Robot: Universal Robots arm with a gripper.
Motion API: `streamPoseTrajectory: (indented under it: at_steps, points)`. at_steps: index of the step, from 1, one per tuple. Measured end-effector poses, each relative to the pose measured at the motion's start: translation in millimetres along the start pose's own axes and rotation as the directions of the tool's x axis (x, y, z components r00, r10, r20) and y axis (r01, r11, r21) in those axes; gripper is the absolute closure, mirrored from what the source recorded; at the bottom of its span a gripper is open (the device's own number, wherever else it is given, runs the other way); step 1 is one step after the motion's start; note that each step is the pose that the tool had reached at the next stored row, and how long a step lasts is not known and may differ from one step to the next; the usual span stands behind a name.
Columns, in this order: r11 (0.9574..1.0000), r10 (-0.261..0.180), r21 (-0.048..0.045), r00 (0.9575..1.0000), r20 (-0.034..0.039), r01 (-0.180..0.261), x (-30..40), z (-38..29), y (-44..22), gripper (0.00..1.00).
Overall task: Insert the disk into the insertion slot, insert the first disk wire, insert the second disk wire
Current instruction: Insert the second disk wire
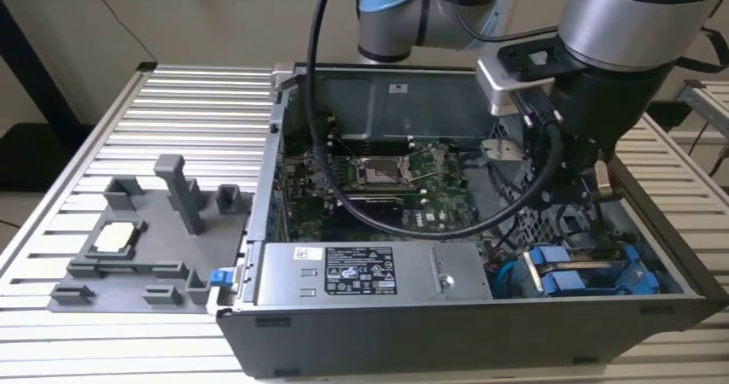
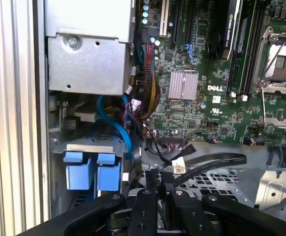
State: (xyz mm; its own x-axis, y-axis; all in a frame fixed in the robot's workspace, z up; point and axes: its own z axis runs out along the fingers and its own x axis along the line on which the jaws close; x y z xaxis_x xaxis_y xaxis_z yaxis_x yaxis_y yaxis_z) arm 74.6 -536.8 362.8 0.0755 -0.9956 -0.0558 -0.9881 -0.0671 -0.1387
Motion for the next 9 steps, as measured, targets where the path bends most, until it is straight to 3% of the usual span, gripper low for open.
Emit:
streamPoseTrajectory:
  at_steps: [5, 9]
  points:
    - [0.9999, 0.001, -0.0154, 1.0, -0.0007, -0.001, 15.6, 0.1, -7.2, 0.84]
    - [0.999, 0.002, -0.0453, 1.0, -0.0057, -0.002, 22.2, 1.0, -16.2, 0.84]
